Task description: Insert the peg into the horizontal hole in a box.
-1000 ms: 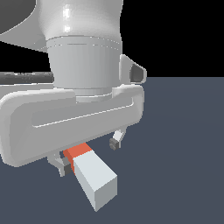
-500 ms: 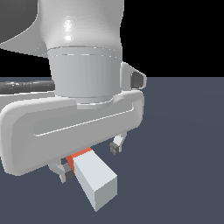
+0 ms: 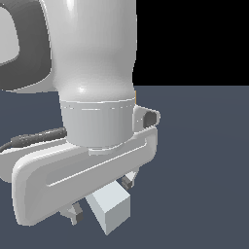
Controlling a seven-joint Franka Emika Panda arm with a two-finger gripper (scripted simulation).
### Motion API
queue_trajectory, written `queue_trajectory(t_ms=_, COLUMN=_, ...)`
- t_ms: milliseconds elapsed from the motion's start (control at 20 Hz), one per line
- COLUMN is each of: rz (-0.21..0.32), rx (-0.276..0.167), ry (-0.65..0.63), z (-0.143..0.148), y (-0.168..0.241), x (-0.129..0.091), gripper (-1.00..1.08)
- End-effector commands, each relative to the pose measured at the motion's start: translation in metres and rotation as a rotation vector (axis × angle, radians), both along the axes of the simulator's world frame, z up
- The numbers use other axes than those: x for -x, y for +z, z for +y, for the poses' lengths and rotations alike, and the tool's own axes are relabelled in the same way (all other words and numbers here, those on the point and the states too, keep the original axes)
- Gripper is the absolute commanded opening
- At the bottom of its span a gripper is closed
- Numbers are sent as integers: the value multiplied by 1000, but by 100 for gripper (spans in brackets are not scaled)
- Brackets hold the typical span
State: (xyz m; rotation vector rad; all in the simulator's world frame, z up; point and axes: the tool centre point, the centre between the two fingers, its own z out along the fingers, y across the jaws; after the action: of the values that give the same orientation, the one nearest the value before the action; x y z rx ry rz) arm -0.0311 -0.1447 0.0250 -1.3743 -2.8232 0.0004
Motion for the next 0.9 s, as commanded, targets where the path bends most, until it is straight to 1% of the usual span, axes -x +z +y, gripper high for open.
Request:
queue_trajectory(t_ms=0, rz=-2, rx=0, ry=0, z=0, y=-3, x=-1, gripper=100)
queue_trajectory(t_ms=50, rz=-2, rx=0, ry=0, z=0, y=-4, x=-1, gripper=100)
queue_trajectory(t_ms=100, rz=-2, rx=0, ry=0, z=0, y=-4, x=-1, gripper=-100)
queue_trajectory(t_ms=550, rz=-2, rx=0, ry=0, z=0, y=-4, x=-1, gripper=-100)
queue_trajectory(t_ms=850, rz=-1, rx=0, ry=-10, z=5, y=-3, x=0, gripper=-100)
